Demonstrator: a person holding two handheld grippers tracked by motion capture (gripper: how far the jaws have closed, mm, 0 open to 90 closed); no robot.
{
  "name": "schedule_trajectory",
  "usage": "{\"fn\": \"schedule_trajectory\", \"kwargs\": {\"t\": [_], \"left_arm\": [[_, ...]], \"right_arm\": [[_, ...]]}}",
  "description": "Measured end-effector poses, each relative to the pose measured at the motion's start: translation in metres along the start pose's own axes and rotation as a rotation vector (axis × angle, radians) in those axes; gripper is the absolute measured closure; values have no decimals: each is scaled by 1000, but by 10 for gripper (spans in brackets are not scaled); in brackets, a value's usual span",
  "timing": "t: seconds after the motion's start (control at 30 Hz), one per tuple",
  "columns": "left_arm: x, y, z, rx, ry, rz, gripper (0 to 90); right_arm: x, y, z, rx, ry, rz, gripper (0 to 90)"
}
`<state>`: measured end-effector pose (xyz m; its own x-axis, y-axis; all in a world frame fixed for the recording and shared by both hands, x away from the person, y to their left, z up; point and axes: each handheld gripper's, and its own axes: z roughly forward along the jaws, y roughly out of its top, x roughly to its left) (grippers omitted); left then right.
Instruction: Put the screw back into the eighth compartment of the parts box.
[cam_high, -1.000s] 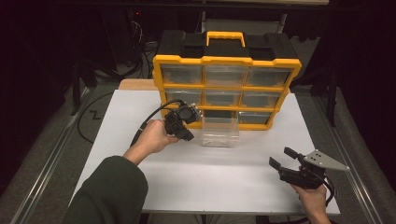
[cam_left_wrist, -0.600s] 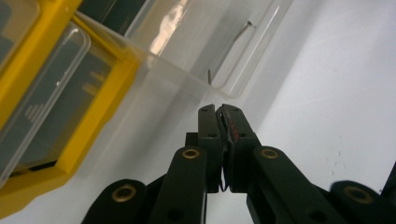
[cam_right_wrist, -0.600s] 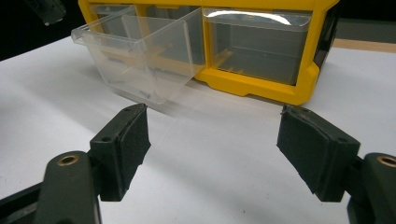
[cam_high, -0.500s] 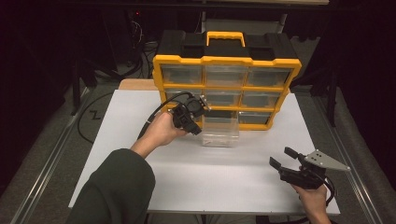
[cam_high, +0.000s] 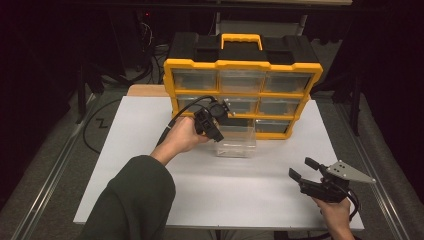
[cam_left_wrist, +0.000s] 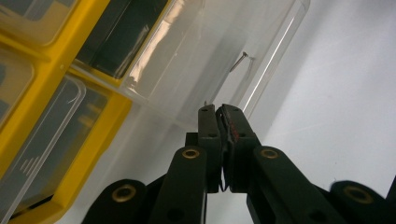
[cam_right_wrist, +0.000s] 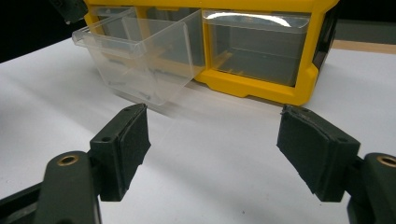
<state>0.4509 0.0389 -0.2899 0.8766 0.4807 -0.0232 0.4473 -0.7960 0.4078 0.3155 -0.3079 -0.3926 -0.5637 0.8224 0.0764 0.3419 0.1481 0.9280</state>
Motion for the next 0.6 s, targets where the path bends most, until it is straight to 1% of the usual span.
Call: {"fn": "schedule_trajectory", "kwargs": {"t": [0.13,0.33,0.43,0.6], "left_arm": [[0,4,2,-3,3,-6,870],[-1,9,7,8,11,3,870],[-1,11,11,14,18,-1,869],[0,12,15,20,17,-5,869]], "right_arm": [[0,0,0,0,1,-2,264],[0,0,0,0,2,-1,264],[0,0,0,-2,5,-2,264],[0,0,0,-2,2,4,264]]}}
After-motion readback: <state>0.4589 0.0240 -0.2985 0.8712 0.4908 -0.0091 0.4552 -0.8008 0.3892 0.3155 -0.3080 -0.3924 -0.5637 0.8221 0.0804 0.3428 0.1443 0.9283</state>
